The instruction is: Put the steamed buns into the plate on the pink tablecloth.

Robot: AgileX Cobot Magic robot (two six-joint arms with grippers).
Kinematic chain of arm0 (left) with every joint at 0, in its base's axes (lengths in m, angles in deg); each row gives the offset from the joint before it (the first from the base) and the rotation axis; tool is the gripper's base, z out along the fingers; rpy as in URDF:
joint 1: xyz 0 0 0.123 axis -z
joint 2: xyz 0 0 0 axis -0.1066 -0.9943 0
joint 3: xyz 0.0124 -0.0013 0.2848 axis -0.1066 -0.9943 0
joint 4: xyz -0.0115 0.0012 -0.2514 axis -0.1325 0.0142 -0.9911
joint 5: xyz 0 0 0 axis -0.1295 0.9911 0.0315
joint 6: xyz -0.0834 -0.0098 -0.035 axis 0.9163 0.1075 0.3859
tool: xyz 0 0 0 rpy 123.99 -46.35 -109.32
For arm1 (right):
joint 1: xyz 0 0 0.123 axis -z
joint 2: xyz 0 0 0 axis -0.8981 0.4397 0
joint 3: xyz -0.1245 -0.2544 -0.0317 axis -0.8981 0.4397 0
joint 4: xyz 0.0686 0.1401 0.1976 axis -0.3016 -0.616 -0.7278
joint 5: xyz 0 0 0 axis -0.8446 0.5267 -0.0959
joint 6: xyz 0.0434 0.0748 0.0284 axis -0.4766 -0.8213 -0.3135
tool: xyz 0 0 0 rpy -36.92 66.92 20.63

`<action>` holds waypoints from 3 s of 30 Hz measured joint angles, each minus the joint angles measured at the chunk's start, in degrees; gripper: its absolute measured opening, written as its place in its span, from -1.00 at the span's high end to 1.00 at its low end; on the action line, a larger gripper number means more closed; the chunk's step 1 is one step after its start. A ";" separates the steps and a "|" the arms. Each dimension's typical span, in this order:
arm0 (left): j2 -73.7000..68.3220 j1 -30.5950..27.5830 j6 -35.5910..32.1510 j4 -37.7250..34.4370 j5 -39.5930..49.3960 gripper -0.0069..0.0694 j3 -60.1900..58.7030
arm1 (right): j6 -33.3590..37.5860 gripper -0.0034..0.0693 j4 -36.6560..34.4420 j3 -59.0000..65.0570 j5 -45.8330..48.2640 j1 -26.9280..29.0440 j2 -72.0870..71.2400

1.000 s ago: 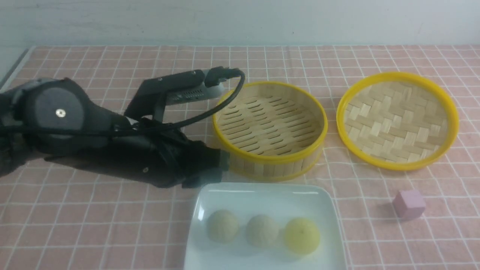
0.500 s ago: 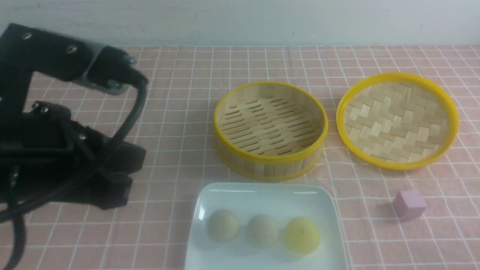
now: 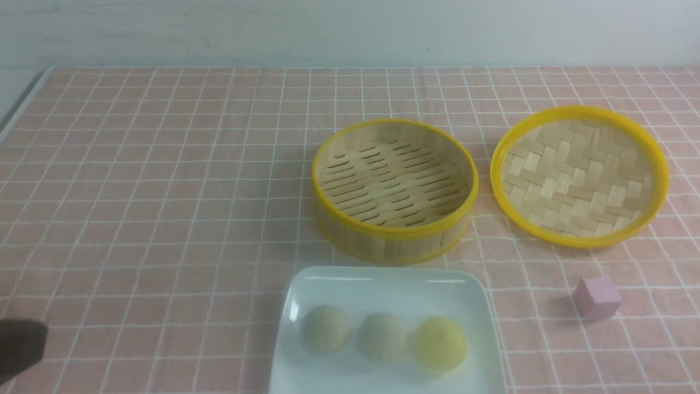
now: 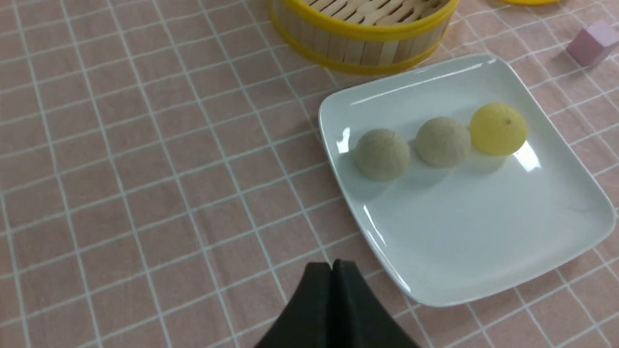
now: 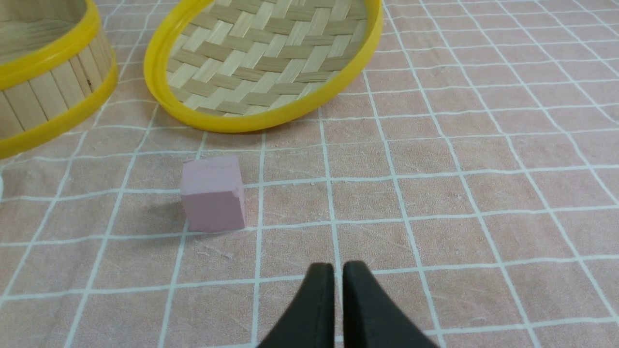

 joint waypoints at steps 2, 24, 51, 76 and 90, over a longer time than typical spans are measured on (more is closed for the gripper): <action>2.70 0.00 1.10 0.22 -1.00 0.81 -2.65 | 0.00 0.75 0.00 0.00 0.00 0.00 0.00; 10.72 0.00 21.06 6.01 -21.99 0.79 -26.57 | -0.06 0.68 0.00 0.00 -0.05 0.00 0.00; 27.28 -27.76 9.59 9.46 -38.09 0.72 -44.12 | -0.06 0.59 0.00 0.00 -0.11 0.00 0.00; 28.02 -30.33 9.36 9.25 -37.69 0.66 -47.04 | -0.06 0.51 0.00 0.04 -0.11 0.00 0.00; 28.06 -30.33 9.34 9.25 -37.75 0.61 -47.04 | -0.06 0.48 0.00 0.04 -0.11 0.00 0.00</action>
